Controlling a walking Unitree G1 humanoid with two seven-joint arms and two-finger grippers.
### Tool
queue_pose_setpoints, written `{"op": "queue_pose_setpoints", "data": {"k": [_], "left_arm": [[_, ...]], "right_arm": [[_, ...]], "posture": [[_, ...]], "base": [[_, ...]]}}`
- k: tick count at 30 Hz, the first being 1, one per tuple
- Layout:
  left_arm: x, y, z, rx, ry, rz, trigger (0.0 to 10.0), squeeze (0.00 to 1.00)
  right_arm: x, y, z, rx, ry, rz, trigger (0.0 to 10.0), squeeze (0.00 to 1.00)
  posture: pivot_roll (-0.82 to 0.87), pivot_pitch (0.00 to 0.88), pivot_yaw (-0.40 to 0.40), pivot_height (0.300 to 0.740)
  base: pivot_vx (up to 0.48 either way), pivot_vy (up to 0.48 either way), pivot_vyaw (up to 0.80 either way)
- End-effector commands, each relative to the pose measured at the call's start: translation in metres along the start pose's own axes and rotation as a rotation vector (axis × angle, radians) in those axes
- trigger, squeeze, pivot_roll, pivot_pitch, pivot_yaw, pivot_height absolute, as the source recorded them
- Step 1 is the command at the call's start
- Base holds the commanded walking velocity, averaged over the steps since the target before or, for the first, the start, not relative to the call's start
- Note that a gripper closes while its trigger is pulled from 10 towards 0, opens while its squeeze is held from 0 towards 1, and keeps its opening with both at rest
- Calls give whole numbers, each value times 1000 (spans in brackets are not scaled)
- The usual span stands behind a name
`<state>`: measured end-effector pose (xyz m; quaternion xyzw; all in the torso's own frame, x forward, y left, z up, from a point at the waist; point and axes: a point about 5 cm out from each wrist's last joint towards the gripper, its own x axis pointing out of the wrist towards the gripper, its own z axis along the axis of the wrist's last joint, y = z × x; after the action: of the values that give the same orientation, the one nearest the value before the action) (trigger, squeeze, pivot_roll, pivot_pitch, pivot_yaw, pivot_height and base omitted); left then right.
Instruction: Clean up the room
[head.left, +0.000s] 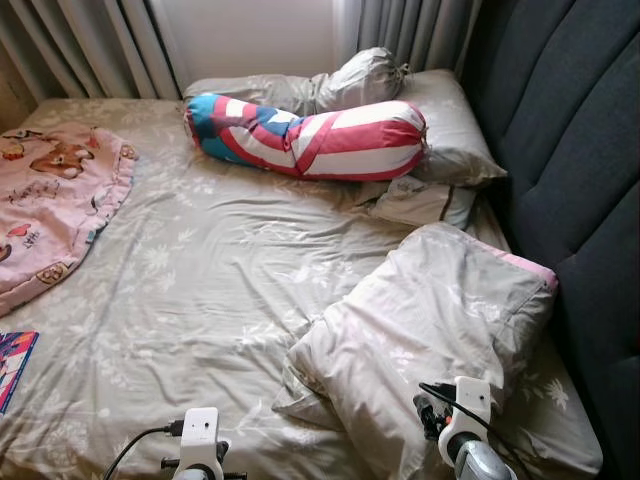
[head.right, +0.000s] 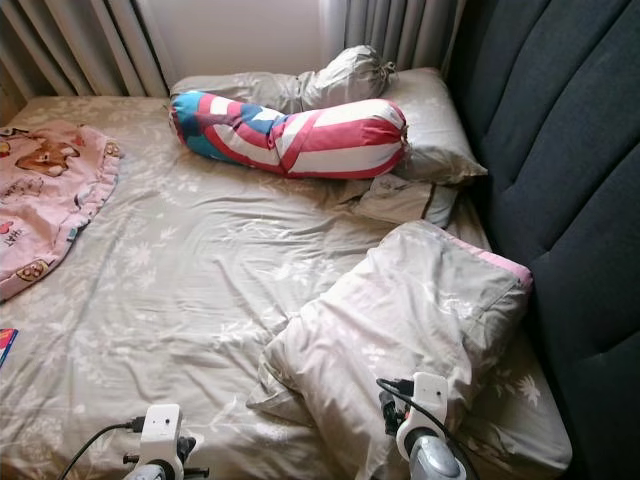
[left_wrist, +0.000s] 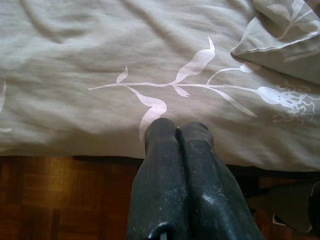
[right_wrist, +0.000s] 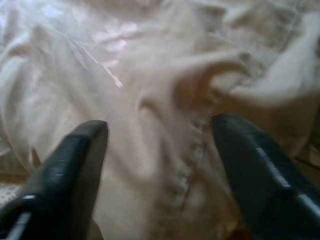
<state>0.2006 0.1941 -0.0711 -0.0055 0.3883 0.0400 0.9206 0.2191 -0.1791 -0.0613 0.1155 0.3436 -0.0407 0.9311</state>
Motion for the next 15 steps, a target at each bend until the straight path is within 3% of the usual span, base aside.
{"op": "queue_pose_setpoints", "data": {"k": [1, 9, 10, 11, 12, 15], "left_arm": [[-1, 2, -5, -8, 11, 3, 10000, 0], [-2, 5, -5, -1, 11, 4, 10000, 0], [-2, 5, -5, 2, 11, 5, 10000, 0], [-2, 5, -5, 3, 11, 5, 10000, 0], [-2, 6, -5, 4, 10, 4, 10000, 0], [-2, 7, -5, 9, 5, 3, 10000, 0]], "right_arm": [[-5, -10, -13, 19, 66, -38, 10000, 1000], [-11, -24, -26, 22, 158, -44, 10000, 1000], [-11, -23, -28, 31, 177, -19, 10000, 624], [-11, -23, -28, 29, 182, -16, 10000, 463], [-11, -22, -28, 39, 180, -14, 10000, 0], [-6, -12, -21, 102, 163, -10, 10000, 0]], "posture": [[-91, 82, -30, 740], [-81, 91, -20, 740], [-76, 94, -18, 740], [-76, 94, -18, 740], [-72, 95, -17, 740], [-59, 102, -13, 740]], "base": [[0, 0, 0], [0, 0, 0], [0, 0, 0], [0, 0, 0], [0, 0, 0], [0, 0, 0]]}}
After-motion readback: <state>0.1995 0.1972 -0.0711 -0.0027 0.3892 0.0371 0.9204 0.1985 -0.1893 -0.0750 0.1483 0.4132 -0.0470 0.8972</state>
